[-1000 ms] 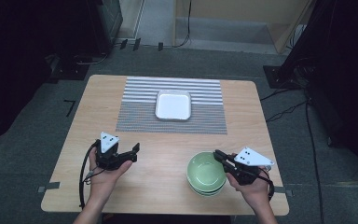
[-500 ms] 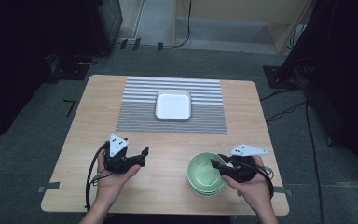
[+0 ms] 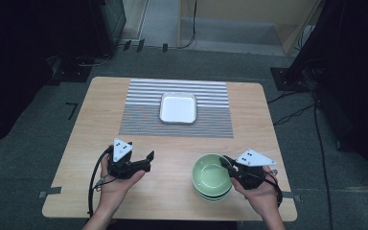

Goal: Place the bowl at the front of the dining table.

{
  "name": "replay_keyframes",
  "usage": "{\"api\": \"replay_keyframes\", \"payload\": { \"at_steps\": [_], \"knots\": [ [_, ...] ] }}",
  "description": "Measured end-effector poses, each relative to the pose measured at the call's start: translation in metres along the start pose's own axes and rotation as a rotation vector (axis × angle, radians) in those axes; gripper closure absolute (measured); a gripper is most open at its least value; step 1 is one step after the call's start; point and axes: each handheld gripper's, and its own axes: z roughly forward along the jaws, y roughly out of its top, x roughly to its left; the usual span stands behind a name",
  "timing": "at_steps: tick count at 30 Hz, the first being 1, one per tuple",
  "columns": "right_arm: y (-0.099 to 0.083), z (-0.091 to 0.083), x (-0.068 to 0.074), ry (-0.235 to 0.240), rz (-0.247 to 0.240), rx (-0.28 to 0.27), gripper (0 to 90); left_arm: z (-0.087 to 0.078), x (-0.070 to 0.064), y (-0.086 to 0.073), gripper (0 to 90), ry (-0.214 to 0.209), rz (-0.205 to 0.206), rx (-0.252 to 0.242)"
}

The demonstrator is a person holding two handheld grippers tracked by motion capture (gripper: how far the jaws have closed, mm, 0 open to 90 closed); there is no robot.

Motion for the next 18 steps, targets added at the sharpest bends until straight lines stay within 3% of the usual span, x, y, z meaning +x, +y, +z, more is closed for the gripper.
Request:
{"api": "replay_keyframes", "payload": {
  "at_steps": [7,18],
  "knots": [
    [0.007,-0.006,0.007,-0.039,0.007,-0.121,83.5,-0.004,-0.006,0.003,15.9,-0.050,-0.021,-0.020],
    [0.024,0.014,0.027,-0.045,-0.002,-0.187,83.4,-0.018,-0.014,0.012,15.9,-0.197,-0.093,-0.047]
  ]
}}
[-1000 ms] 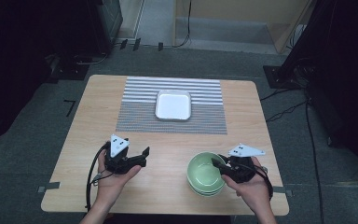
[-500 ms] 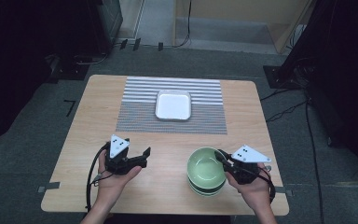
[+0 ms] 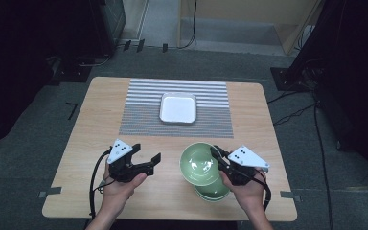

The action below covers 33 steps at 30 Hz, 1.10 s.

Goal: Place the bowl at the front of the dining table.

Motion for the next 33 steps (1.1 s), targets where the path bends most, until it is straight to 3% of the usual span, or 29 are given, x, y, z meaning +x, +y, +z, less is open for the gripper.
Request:
{"api": "replay_keyframes", "payload": {
  "at_steps": [8,13,17,19,20,23,24,26,28,31,33],
  "knots": [
    [0.010,0.020,0.019,0.026,-0.023,-0.019,83.5,0.001,-0.010,0.000,15.9,-0.058,-0.006,0.032],
    [0.013,0.026,0.032,0.041,-0.034,-0.036,83.5,0.007,-0.015,-0.004,27.7,-0.083,0.001,0.074],
    [0.015,0.029,0.041,0.049,-0.033,-0.052,83.5,0.012,-0.019,-0.009,43.0,-0.051,0.026,0.103],
    [0.015,0.031,0.048,0.051,-0.041,-0.054,83.5,0.015,-0.021,-0.011,54.6,-0.018,0.050,0.113],
    [0.015,0.031,0.051,0.056,-0.041,-0.056,83.5,0.016,-0.021,-0.012,61.2,-0.022,0.056,0.118],
    [0.015,0.035,0.062,0.063,-0.064,-0.048,83.4,0.018,-0.021,-0.017,77.7,0.059,0.090,0.088],
    [0.014,0.036,0.066,0.057,-0.071,-0.049,83.4,0.018,-0.019,-0.018,81.3,0.058,0.085,0.074],
    [0.013,0.039,0.072,0.032,-0.099,-0.048,83.3,0.017,-0.012,-0.019,84.0,0.046,0.069,0.056],
    [0.012,0.041,0.076,0.025,-0.102,-0.035,83.4,0.016,-0.010,-0.022,84.5,0.065,0.101,0.038],
    [0.012,0.046,0.076,0.036,-0.066,-0.008,82.7,0.015,-0.008,-0.024,84.2,0.080,0.119,0.014],
    [0.012,0.050,0.075,0.044,-0.006,0.023,78.8,0.014,-0.010,-0.025,84.0,0.121,0.153,-0.014]
  ]
}}
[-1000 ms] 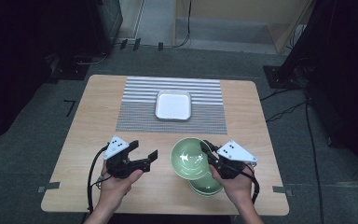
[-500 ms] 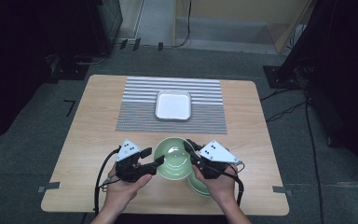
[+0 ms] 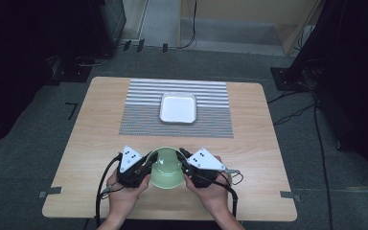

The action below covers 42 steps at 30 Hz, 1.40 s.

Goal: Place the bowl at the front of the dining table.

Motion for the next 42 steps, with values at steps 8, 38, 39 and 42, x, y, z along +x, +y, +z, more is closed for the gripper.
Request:
{"api": "replay_keyframes", "payload": {
  "at_steps": [8,38,39,42],
  "knots": [
    [-0.001,0.014,-0.001,0.019,0.119,0.120,81.6,-0.012,-0.013,-0.002,82.2,0.120,0.072,-0.148],
    [0.006,0.004,-0.062,-0.106,0.146,0.001,85.0,-0.023,0.061,0.005,9.3,-0.002,-0.109,-0.114],
    [0.006,0.004,-0.063,-0.107,0.149,-0.002,85.0,-0.022,0.067,0.003,9.3,0.013,-0.116,-0.104],
    [0.006,0.002,-0.067,-0.102,0.159,-0.011,85.0,-0.019,0.081,-0.005,9.3,0.066,-0.130,-0.077]
  ]
}}
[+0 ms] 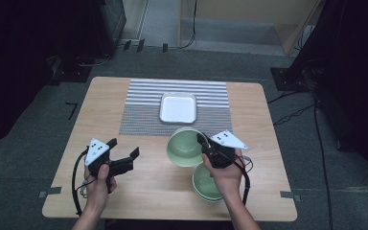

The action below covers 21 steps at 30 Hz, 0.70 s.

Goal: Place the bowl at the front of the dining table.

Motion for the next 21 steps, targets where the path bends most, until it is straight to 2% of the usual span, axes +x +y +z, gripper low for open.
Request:
{"api": "replay_keyframes", "payload": {
  "at_steps": [3,7,11,13,16,21],
  "knots": [
    [0.001,-0.001,-0.002,-0.001,0.003,-0.006,85.0,0.004,0.015,-0.007,9.3,0.054,-0.020,0.022],
    [0.002,-0.001,-0.005,0.007,0.015,-0.012,84.9,0.012,0.035,-0.020,9.6,0.161,-0.042,0.063],
    [0.002,-0.001,-0.008,0.015,0.026,-0.014,85.0,0.022,0.050,-0.035,9.6,0.231,-0.062,0.125],
    [0.002,-0.001,-0.009,0.022,0.020,-0.021,85.0,0.028,0.053,-0.041,9.6,0.252,-0.047,0.163],
    [0.003,-0.001,-0.009,0.040,0.006,-0.035,84.9,0.035,0.056,-0.048,9.6,0.260,-0.016,0.226],
    [0.005,0.001,-0.011,0.044,-0.017,-0.044,84.9,0.042,0.057,-0.056,9.6,0.266,0.012,0.271]
  ]
}}
